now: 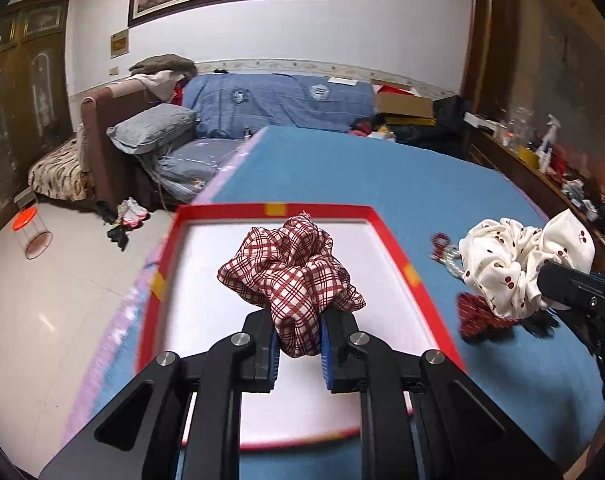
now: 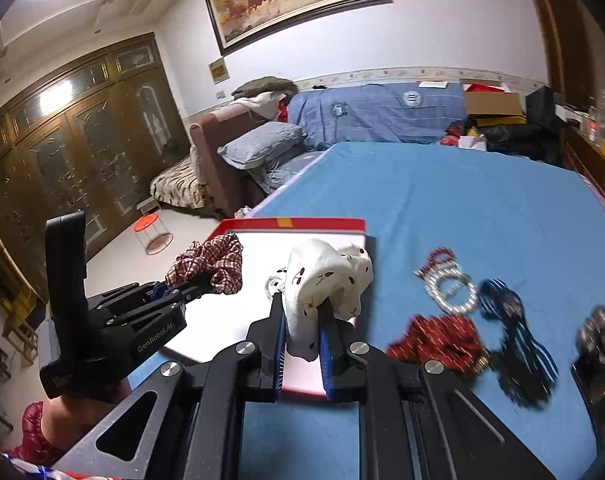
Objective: Organize jewelry
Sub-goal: 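Carry both scrunchies into the red box and open both grippers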
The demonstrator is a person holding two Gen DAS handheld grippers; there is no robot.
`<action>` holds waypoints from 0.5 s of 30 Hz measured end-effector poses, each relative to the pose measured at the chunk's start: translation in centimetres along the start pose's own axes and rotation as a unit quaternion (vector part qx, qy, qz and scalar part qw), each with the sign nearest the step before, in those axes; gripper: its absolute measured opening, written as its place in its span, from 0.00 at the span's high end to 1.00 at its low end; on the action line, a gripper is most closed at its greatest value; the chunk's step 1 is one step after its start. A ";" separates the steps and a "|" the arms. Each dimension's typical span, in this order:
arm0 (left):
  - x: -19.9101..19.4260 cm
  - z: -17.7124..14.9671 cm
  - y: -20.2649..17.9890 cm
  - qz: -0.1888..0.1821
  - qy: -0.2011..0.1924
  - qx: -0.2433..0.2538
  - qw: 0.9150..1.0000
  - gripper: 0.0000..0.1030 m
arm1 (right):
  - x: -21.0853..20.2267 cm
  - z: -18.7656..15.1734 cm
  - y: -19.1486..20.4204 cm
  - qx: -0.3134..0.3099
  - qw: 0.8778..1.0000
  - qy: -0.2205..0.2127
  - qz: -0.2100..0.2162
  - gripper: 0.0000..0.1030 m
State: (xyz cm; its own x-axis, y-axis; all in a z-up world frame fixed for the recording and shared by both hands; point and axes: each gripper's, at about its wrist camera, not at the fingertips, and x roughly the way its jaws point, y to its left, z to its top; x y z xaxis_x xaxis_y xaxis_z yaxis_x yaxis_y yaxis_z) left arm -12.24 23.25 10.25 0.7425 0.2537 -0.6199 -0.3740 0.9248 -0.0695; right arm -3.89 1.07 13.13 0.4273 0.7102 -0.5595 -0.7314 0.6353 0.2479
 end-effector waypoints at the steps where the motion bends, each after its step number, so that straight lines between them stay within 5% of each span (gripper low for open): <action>1: 0.3 0.5 0.5 0.003 0.000 -0.002 1.000 0.85 | 0.7 0.5 0.2 -0.001 1.000 0.002 0.003 0.85; 15: 8.4 4.1 4.4 0.020 0.058 -0.045 0.997 0.85 | 13.0 5.2 0.5 0.021 0.998 0.056 0.005 0.84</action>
State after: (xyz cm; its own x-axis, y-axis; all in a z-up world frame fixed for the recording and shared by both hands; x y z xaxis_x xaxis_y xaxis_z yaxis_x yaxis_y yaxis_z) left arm -5.34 30.61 7.94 0.6589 0.2513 -0.7091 -0.4545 0.8840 -0.1091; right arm 4.07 12.16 10.08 0.3569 0.6792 -0.6414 -0.7114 0.6426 0.2845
